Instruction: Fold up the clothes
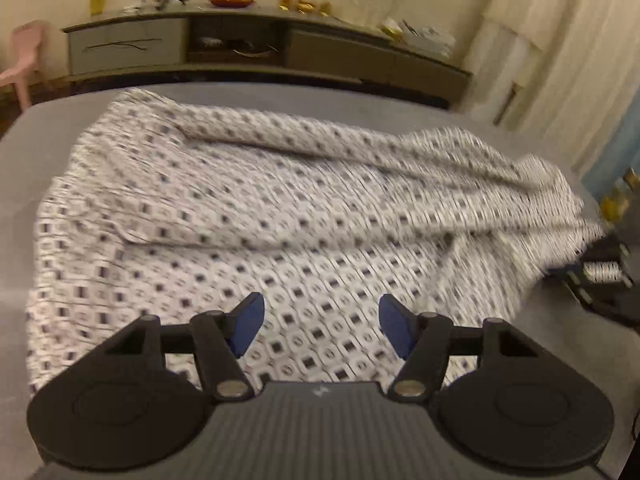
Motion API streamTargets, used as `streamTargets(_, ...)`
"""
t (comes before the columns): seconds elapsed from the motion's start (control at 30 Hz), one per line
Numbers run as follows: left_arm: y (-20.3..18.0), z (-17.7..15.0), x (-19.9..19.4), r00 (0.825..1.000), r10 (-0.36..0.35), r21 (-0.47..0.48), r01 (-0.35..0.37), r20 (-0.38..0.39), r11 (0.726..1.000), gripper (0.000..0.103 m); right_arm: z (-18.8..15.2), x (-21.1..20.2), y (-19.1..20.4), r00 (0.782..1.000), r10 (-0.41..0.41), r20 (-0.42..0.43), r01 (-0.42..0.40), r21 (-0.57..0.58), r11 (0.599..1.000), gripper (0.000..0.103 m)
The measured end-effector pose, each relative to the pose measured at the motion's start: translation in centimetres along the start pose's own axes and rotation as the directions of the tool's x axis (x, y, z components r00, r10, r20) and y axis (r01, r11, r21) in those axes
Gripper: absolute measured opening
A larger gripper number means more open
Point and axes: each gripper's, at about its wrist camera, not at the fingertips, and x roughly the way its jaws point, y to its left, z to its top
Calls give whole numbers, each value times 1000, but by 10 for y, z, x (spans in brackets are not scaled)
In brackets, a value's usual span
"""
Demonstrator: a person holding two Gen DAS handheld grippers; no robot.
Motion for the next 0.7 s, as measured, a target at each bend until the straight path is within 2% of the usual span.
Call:
streamTargets(0.07, -11, 2, -9, 1000, -5, 53, 4, 20, 999, 65, -9, -22, 5, 995, 96, -16, -96, -9, 995, 0)
streamTargets(0.17, -48, 1, 3, 997, -83, 135, 82, -3, 987, 67, -28, -48, 15, 980, 178, -93, -184, -63, 981, 0)
streamTargets(0.2, -62, -1, 11, 994, -103, 166, 105, -22, 980, 67, -30, -54, 13, 975, 197, -98, -204, -61, 977, 1)
streamTargets(0.27, -92, -8, 28, 991, -112, 237, 126, -70, 963, 66, -26, -68, -3, 969, 241, -50, -242, -19, 970, 4)
streamTargets(0.3, -102, -12, 36, 990, -104, 269, 125, -90, 955, 66, -20, -72, -14, 971, 240, -9, -240, 23, 971, 17)
streamTargets(0.33, -110, -15, 43, 990, -96, 295, 124, -106, 947, 66, -10, -72, -31, 977, 208, 51, -212, 95, 973, 42)
streamTargets(0.4, -114, -20, 52, 990, -80, 323, 115, -119, 939, 66, 12, -70, -65, 982, 113, 151, -146, 232, 962, 75)
streamTargets(0.43, -114, -22, 55, 990, -70, 336, 108, -123, 936, 66, 23, -59, -79, 987, 37, 159, -80, 273, 959, 79)
streamTargets(0.5, -111, -24, 57, 990, -57, 342, 97, -126, 935, 66, 44, -26, -99, 988, -81, 128, 37, 311, 950, 79)
streamTargets(0.57, -110, -26, 55, 990, -50, 356, 95, -134, 930, 66, 60, 15, -110, 993, -94, 67, 71, 283, 956, 78)
streamTargets(0.6, -110, -28, 54, 989, -46, 369, 95, -138, 924, 66, 66, 36, -114, 995, -98, 22, 89, 260, 962, 70)
streamTargets(0.63, -111, -30, 52, 989, -44, 386, 97, -143, 917, 69, 70, 56, -119, 992, -122, -27, 125, 239, 963, 38)
streamTargets(0.67, -114, -33, 49, 988, -48, 406, 106, -150, 908, 71, 75, 75, -123, 986, -146, -76, 160, 216, 963, 26)
streamTargets(0.7, -115, -35, 47, 986, -59, 420, 121, -159, 899, 72, 79, 90, -131, 974, -200, -106, 219, 211, 953, 25)
